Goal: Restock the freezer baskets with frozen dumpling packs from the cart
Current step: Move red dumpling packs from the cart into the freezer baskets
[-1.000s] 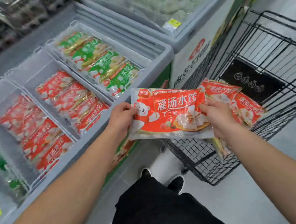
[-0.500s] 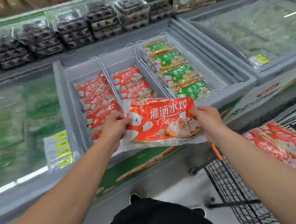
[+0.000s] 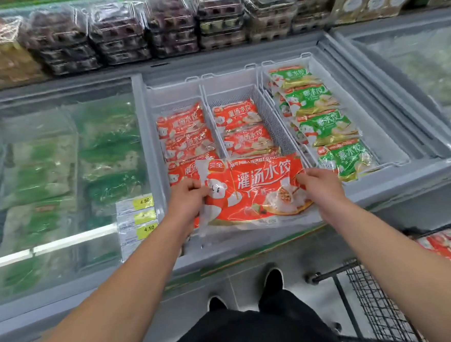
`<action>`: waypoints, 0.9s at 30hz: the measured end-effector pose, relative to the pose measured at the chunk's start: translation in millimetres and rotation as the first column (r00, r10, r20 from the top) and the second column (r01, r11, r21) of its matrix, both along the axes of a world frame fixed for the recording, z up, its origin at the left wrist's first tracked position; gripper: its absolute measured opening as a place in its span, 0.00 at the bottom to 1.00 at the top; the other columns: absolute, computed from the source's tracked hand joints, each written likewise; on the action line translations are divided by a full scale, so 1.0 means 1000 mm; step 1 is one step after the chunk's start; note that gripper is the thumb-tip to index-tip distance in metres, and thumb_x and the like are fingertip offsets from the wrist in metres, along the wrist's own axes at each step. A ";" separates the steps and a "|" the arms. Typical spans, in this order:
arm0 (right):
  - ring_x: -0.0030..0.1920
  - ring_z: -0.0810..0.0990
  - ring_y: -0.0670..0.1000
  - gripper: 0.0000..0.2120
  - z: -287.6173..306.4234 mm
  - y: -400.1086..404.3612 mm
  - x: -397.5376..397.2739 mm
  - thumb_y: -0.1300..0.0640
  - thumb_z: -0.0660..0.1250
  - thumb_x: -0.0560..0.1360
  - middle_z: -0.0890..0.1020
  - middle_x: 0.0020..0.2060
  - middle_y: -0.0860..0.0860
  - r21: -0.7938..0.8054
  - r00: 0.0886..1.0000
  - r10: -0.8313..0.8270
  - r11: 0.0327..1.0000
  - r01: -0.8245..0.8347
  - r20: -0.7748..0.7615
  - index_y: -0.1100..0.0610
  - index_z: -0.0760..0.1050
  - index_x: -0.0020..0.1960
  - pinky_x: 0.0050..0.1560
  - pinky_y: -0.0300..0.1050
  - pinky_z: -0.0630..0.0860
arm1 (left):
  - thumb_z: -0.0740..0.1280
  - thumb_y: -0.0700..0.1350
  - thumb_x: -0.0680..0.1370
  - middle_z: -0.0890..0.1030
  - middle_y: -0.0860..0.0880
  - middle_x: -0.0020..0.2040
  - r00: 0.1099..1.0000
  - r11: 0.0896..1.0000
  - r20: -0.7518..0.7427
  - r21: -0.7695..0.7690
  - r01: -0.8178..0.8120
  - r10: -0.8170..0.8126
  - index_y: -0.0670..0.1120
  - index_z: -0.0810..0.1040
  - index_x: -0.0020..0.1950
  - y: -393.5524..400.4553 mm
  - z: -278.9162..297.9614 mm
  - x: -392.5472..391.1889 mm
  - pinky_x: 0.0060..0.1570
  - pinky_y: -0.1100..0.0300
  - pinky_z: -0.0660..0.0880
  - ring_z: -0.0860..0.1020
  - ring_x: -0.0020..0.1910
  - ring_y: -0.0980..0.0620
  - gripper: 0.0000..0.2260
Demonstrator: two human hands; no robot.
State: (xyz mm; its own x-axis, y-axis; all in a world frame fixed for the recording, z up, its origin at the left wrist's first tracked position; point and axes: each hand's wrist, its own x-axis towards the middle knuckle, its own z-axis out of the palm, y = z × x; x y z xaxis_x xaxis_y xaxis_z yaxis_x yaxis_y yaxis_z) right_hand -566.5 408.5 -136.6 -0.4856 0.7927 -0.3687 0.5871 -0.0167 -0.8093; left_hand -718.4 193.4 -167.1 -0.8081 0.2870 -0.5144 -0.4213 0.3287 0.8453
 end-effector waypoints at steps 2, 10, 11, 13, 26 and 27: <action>0.43 0.81 0.55 0.08 -0.004 0.004 -0.010 0.61 0.65 0.78 0.83 0.36 0.51 -0.010 1.000 0.002 1.000 -0.002 0.018 0.59 0.81 0.41 0.47 0.51 0.78 | 0.70 0.37 0.76 0.79 0.47 0.38 1.000 1.000 0.004 0.007 -0.007 0.007 0.47 0.72 0.36 0.002 -0.004 -0.005 0.40 0.54 0.76 0.78 0.39 0.47 0.12; 0.40 0.78 0.52 0.12 -0.029 0.054 -0.063 0.61 0.65 0.78 0.81 0.34 0.49 -0.035 0.998 0.054 0.998 -0.053 0.038 0.55 0.78 0.36 0.39 0.46 0.71 | 0.72 0.37 0.75 0.77 0.50 0.33 0.998 0.996 -0.002 -0.066 -0.058 0.058 0.47 0.73 0.35 0.043 -0.027 -0.043 0.37 0.56 0.73 0.76 0.36 0.49 0.12; 0.38 0.77 0.50 0.13 -0.031 0.064 -0.072 0.61 0.65 0.79 0.80 0.33 0.49 -0.038 0.998 0.060 0.998 -0.059 0.028 0.55 0.78 0.36 0.37 0.44 0.69 | 0.72 0.38 0.74 0.78 0.49 0.34 0.997 0.994 -0.021 -0.080 -0.078 0.076 0.47 0.74 0.35 0.054 -0.030 -0.050 0.40 0.54 0.75 0.77 0.37 0.48 0.11; 0.36 0.76 0.48 0.12 -0.037 0.089 -0.095 0.61 0.64 0.79 0.80 0.33 0.49 -0.039 0.997 0.080 0.996 -0.079 0.023 0.57 0.77 0.37 0.34 0.43 0.68 | 0.72 0.38 0.74 0.81 0.45 0.37 0.993 0.988 -0.043 -0.103 -0.113 0.109 0.46 0.76 0.37 0.080 -0.032 -0.065 0.45 0.50 0.77 0.79 0.41 0.45 0.09; 0.41 0.76 0.53 0.11 -0.108 0.243 -0.211 0.59 0.64 0.78 0.82 0.44 0.64 -0.049 0.974 0.176 0.984 -0.171 0.140 0.65 0.79 0.43 0.43 0.49 0.74 | 0.72 0.40 0.76 0.81 0.46 0.38 0.990 0.948 -0.013 -0.285 -0.140 0.142 0.46 0.76 0.37 0.237 -0.078 -0.161 0.38 0.53 0.76 0.77 0.37 0.48 0.09; 0.43 0.77 0.54 0.10 -0.114 0.246 -0.213 0.60 0.63 0.78 0.82 0.43 0.61 -0.037 0.966 0.201 0.980 -0.198 0.165 0.61 0.79 0.40 0.44 0.49 0.73 | 0.72 0.39 0.76 0.81 0.47 0.38 0.988 0.945 -0.006 -0.293 -0.148 0.153 0.47 0.75 0.36 0.240 -0.085 -0.163 0.39 0.54 0.74 0.78 0.38 0.48 0.11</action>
State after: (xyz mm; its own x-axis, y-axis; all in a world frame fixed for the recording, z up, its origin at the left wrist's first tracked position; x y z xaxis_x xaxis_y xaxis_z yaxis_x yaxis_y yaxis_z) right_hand -779.4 654.7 -250.7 -0.5633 0.6776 -0.4729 0.7069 0.0988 -0.7004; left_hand -881.0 433.4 -252.5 -0.8208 -0.0018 -0.5713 -0.4983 0.4911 0.7145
